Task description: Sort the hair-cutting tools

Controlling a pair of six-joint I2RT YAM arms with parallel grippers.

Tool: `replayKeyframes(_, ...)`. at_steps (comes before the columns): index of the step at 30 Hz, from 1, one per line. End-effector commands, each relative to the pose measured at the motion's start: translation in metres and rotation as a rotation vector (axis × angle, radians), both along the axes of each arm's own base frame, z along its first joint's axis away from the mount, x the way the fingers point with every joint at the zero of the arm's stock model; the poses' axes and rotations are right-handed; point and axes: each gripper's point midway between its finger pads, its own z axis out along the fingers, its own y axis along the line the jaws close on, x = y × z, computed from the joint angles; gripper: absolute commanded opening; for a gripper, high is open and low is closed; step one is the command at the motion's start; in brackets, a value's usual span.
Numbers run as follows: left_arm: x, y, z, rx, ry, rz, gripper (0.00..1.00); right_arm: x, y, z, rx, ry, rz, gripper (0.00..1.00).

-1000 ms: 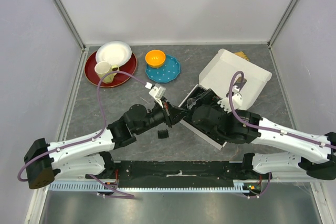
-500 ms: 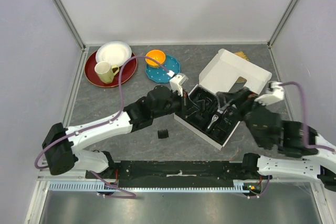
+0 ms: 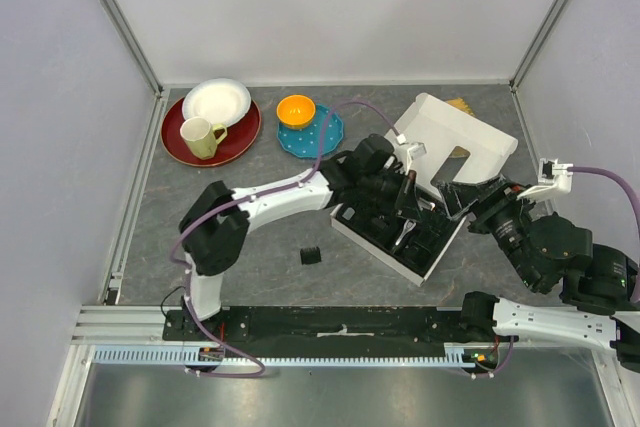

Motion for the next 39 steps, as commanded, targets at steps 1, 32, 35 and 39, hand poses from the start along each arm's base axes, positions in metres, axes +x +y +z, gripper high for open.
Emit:
replayKeyframes(1, -0.013, -0.018, 0.000, -0.031, 0.035, -0.180, 0.02, -0.002, 0.004, -0.008, -0.041, 0.005, 0.030, 0.73)
replayKeyframes(32, 0.016, -0.040, -0.099, 0.131, 0.162, -0.269, 0.02, -0.003, -0.007, -0.027, -0.007, 0.057, -0.022, 0.75)
replayKeyframes(35, 0.014, -0.040, -0.104, 0.137, 0.179, -0.270, 0.02, -0.003, -0.007, -0.028, -0.004, 0.059, -0.023, 0.75)
replayKeyframes(39, 0.013, -0.041, -0.106, 0.140, 0.194, -0.270, 0.02, -0.003, -0.010, -0.028, 0.003, 0.060, -0.033, 0.75)
